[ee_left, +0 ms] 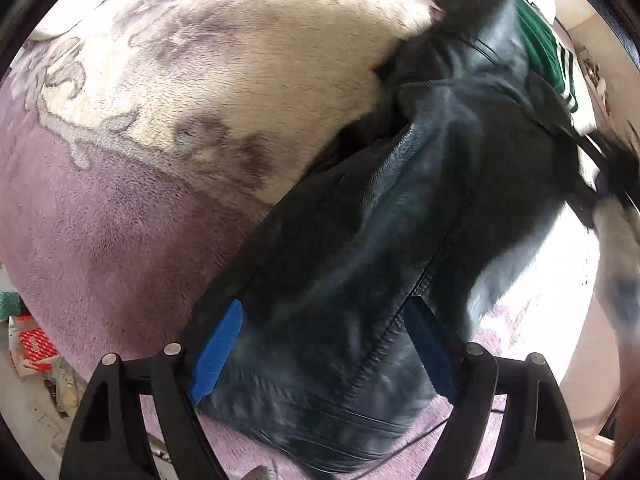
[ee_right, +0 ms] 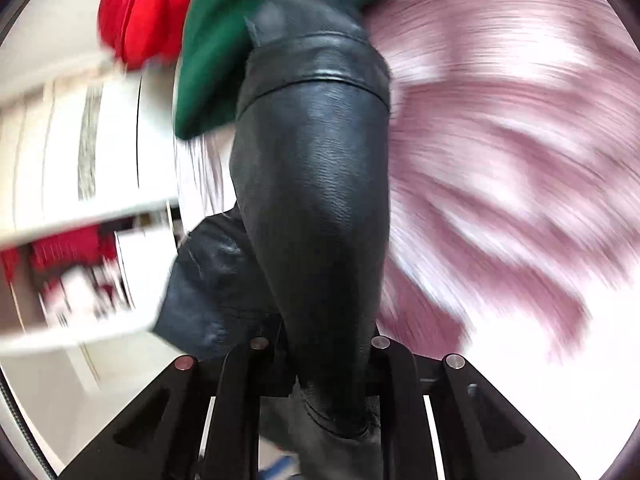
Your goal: Fold large clothes
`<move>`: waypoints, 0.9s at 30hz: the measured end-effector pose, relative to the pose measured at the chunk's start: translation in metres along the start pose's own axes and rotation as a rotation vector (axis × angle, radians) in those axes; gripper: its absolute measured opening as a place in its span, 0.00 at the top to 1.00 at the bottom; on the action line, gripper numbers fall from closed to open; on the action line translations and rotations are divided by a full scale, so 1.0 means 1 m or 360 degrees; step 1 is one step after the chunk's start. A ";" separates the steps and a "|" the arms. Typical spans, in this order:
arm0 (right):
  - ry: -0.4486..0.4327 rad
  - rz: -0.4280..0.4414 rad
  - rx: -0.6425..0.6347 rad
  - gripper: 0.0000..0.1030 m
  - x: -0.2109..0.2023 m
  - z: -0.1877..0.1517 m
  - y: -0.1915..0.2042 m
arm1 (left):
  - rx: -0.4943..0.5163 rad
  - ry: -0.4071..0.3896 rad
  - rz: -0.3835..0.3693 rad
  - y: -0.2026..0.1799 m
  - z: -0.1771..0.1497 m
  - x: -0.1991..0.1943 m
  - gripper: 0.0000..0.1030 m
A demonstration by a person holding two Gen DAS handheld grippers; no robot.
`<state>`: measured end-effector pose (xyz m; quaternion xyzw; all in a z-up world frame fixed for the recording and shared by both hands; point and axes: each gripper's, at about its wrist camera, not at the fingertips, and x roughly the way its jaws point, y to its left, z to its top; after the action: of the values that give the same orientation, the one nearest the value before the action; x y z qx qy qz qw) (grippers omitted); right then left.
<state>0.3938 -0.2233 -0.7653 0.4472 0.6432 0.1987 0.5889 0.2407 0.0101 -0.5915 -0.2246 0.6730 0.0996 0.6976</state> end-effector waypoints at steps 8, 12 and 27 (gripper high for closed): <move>-0.0043 -0.0407 0.0684 0.50 -0.184 -0.091 -0.163 | 0.0147 0.0064 -0.0008 -0.077 -0.004 0.019 0.20; 0.0030 -0.0501 0.0884 0.42 -0.240 -0.111 -0.191 | 0.0192 0.0074 -0.0091 -0.116 0.009 0.041 0.20; 0.0279 -0.1051 -0.0584 0.60 -0.084 -0.036 0.023 | 0.0128 0.0156 -0.0031 -0.094 0.036 0.081 0.16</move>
<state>0.3602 -0.2692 -0.6907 0.0846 0.7542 0.1477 0.6343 0.3205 -0.0696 -0.6545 -0.2077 0.7075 0.0546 0.6733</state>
